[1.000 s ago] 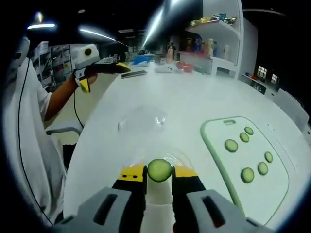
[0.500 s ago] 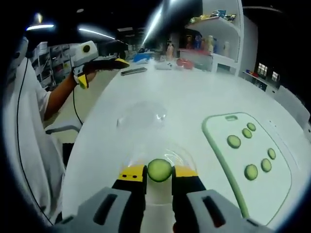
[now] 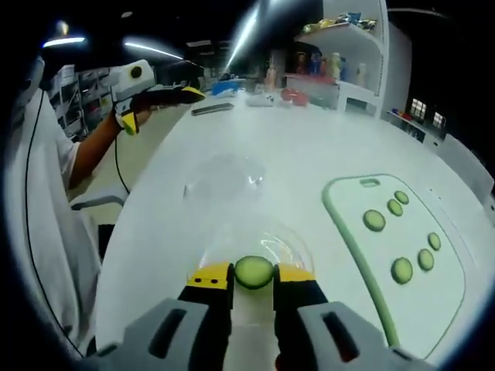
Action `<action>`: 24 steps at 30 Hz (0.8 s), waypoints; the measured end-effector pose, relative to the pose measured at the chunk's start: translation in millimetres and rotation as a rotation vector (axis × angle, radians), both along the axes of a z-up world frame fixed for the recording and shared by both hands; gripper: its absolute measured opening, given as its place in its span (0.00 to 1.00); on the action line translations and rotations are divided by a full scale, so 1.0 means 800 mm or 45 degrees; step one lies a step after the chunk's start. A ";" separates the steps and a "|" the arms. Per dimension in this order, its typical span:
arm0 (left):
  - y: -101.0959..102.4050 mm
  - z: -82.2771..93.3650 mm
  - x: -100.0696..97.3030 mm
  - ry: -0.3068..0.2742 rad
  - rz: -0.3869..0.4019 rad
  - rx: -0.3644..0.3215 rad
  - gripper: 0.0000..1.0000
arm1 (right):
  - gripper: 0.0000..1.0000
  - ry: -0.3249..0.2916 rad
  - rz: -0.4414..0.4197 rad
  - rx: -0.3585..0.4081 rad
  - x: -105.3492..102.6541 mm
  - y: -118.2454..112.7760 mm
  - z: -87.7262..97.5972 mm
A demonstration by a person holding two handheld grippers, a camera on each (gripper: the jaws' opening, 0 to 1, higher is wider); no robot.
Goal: Open the petri dish lid, add cucumber slices into the petri dish, and close the lid
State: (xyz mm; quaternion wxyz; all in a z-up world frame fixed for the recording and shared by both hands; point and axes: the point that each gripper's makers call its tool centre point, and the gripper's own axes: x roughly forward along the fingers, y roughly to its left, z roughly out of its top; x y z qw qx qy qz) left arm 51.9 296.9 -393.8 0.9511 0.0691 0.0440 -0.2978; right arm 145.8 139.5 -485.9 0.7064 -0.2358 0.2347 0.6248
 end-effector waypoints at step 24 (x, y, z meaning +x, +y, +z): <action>0.008 0.002 0.002 -0.013 0.024 -0.013 0.73 | 0.38 -0.108 -0.073 0.169 0.000 0.005 0.032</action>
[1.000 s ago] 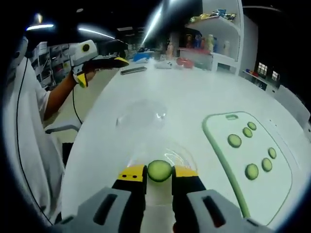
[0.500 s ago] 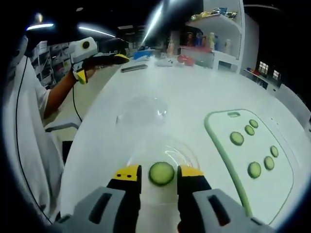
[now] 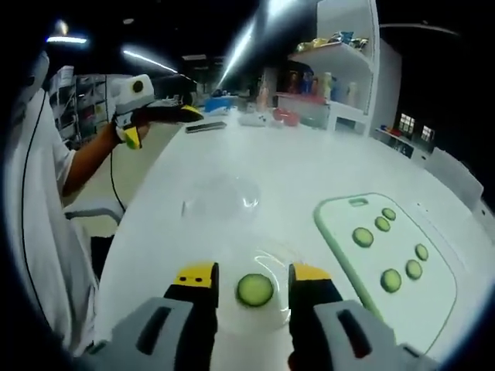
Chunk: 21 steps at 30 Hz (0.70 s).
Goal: Open the petri dish lid, add cucumber slices into the petri dish, and close the lid
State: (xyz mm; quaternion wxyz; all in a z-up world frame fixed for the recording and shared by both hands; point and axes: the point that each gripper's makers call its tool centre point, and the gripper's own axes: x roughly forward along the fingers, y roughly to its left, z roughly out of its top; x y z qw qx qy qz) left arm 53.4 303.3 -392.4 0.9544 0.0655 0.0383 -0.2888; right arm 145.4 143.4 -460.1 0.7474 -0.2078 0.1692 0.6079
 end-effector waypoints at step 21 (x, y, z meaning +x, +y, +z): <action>0.001 0.025 0.005 -0.066 0.040 0.009 0.74 | 0.50 -0.149 -0.162 0.225 -0.004 -0.027 0.061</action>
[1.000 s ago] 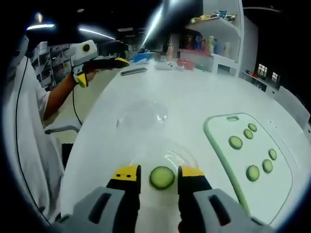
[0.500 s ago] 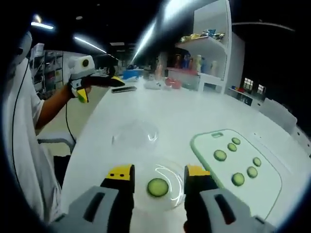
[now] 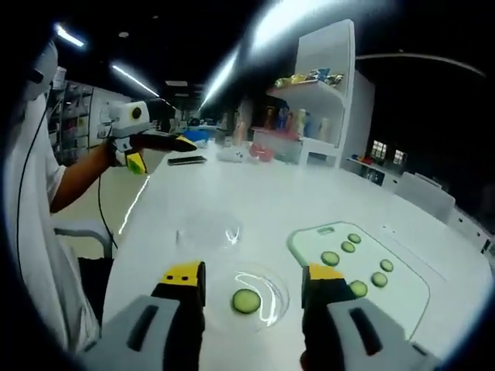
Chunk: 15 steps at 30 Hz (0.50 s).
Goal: Open the petri dish lid, add cucumber slices into the petri dish, and close the lid
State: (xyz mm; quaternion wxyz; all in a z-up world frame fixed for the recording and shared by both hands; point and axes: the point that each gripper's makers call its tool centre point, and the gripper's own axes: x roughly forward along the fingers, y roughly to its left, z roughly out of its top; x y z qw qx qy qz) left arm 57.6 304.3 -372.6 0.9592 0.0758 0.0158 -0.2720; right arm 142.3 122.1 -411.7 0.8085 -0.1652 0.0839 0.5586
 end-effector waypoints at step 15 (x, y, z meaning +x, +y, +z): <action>0.000 0.016 -0.001 -0.046 0.044 0.008 0.76 | 0.53 -0.038 -0.198 0.216 0.009 -0.050 0.056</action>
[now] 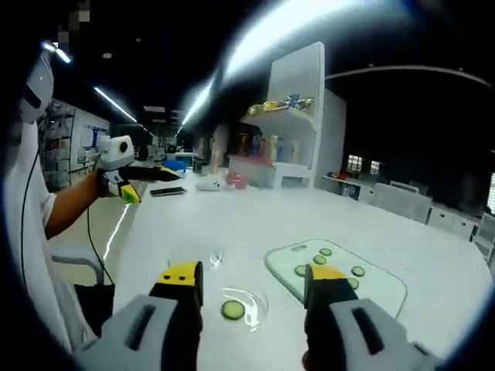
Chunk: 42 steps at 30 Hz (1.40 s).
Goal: Open the petri dish lid, add cucumber slices into the petri dish, and close the lid
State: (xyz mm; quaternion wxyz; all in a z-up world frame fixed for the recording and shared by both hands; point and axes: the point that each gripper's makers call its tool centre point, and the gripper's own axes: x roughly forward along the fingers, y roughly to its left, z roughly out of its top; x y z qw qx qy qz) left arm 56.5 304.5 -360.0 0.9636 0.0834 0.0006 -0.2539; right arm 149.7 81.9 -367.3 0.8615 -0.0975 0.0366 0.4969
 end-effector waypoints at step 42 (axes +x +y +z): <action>0.048 0.015 0.010 -0.079 0.206 -0.142 0.77 | 0.60 -0.076 -0.700 0.213 -0.020 -0.265 0.027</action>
